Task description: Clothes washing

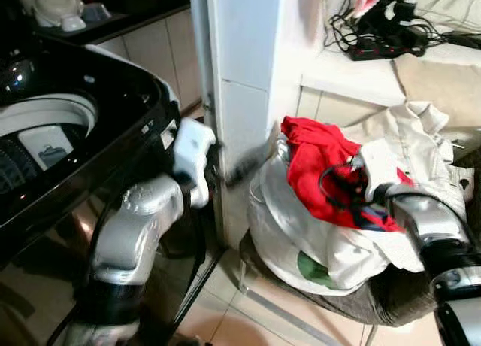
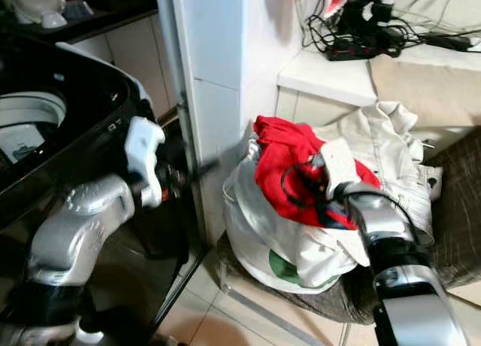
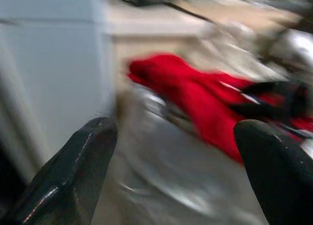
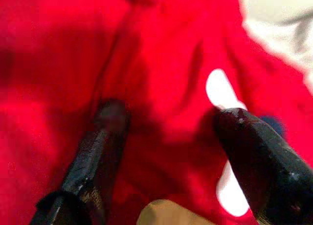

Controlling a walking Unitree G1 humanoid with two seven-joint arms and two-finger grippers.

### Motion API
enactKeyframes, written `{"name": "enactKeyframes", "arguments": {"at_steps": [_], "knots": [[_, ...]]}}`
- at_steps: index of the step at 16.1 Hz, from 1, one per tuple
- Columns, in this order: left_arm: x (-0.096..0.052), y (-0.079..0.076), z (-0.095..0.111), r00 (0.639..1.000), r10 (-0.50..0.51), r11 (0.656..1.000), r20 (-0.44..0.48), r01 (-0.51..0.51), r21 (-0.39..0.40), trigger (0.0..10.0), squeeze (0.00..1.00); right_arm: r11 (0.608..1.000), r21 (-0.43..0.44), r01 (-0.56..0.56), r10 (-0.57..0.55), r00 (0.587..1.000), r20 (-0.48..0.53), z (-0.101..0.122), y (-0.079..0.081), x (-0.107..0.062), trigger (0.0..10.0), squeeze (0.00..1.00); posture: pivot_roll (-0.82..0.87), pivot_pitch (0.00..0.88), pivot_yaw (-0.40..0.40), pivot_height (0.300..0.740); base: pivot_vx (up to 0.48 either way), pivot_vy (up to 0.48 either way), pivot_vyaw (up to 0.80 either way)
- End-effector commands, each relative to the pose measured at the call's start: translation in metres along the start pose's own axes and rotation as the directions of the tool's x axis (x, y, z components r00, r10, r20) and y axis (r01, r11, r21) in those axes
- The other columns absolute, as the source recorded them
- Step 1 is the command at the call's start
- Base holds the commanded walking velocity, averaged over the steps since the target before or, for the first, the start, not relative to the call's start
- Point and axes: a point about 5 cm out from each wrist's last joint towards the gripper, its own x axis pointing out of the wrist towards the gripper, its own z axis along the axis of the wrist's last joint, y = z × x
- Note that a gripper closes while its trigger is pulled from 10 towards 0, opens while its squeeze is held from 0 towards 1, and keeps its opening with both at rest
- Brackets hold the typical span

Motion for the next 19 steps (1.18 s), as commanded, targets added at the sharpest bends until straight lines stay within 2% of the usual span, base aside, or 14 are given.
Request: {"name": "enactKeyframes", "arguments": {"at_steps": [1,2,3,4,10,19], "knots": [[0.0,-0.01,0.008,0.995,-0.092,0.993,0.028,0.09,0.08,10.0,0.0,1.0,-0.027,-0.002,0.001,1.0,-0.028,-0.003,0.001,0.001,10.0,0.0,-0.03,0.0,0.025,0.74,0.0,0.0,0.0],[-0.001,-0.012,0.008,0.993,-0.109,0.986,0.045,0.103,0.133,10.0,0.0,1.0,-0.005,-0.001,0.001,0.999,-0.047,-0.008,0.001,0.002,4.9,0.0,-0.03,0.0,0.025,0.74,0.0,0.0,0.0],[-0.002,-0.014,0.008,0.992,-0.118,0.984,0.049,0.111,0.136,10.0,0.0,1.0,0.015,0.001,0.0,0.998,-0.069,-0.013,0.001,0.002,0.9,0.0,-0.03,0.0,0.025,0.74,0.0,0.0,0.0],[-0.003,-0.015,0.008,0.991,-0.129,0.984,0.045,0.122,0.133,10.0,0.0,1.0,0.021,0.003,-0.001,0.997,-0.08,-0.016,0.001,0.002,0.2,0.0,-0.03,0.0,0.025,0.74,0.0,0.0,0.0],[-0.007,-0.021,0.007,0.979,-0.202,0.973,0.007,0.199,0.115,10.0,0.0,0.997,0.071,-0.011,0.016,0.996,-0.082,-0.019,0.001,0.004,0.0,0.0,-0.02,0.0,0.023,0.74,0.0,0.0,0.0],[-0.006,-0.02,0.008,0.981,-0.194,0.976,0.006,0.192,0.107,10.0,0.0,0.996,0.087,-0.017,0.022,0.998,-0.056,-0.013,-0.001,0.005,0.0,0.0,-0.02,0.0,0.019,0.74,0.0,0.0,0.0]]}}
